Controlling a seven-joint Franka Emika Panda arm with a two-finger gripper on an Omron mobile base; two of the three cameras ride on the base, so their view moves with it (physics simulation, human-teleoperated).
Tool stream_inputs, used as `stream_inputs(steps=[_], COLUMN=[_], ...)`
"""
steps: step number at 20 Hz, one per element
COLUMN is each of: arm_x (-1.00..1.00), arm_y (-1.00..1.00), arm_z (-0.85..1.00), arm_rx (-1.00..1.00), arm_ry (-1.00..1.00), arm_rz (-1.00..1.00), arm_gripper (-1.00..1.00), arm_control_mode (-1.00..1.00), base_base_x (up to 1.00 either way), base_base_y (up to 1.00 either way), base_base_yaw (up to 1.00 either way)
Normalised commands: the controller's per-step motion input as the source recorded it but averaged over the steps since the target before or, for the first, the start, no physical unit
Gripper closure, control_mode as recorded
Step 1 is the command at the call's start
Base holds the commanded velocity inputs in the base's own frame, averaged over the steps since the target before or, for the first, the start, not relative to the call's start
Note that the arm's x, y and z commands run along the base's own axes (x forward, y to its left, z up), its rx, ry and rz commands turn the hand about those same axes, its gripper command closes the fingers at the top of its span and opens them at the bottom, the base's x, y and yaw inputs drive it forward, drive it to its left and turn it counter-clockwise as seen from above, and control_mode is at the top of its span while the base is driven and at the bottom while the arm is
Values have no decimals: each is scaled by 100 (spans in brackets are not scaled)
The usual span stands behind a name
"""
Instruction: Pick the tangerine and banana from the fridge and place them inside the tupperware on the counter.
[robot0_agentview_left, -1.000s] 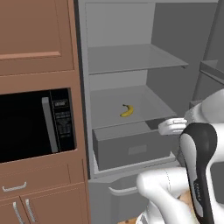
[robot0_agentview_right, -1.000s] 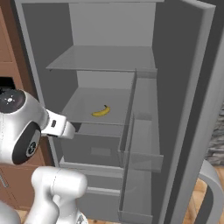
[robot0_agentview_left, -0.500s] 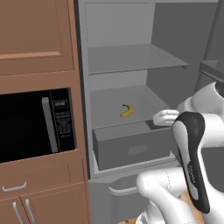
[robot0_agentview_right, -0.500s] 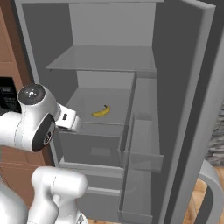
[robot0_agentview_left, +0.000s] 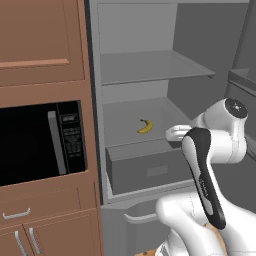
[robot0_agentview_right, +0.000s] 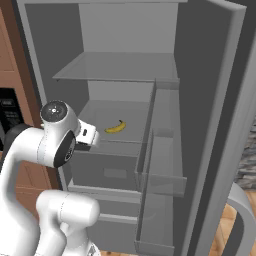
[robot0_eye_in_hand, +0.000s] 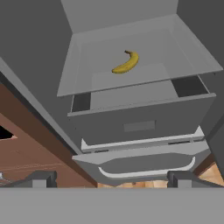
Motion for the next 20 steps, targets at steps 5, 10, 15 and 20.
stream_inputs(steps=[5, 10, 15, 20], arm_x=[65, 62, 61, 54], arm_y=[0, 0, 0, 0], arm_z=[-5, -4, -18, -33], arm_rx=[0, 0, 0, 0], arm_ry=[0, 0, 0, 0], arm_rz=[0, 0, 0, 0], arm_gripper=[-100, -100, -100, -100], arm_control_mode=[-100, -100, -100, -100], base_base_x=[0, 0, 0, 0], base_base_y=[0, 0, 0, 0], base_base_yaw=[0, 0, 0, 0])
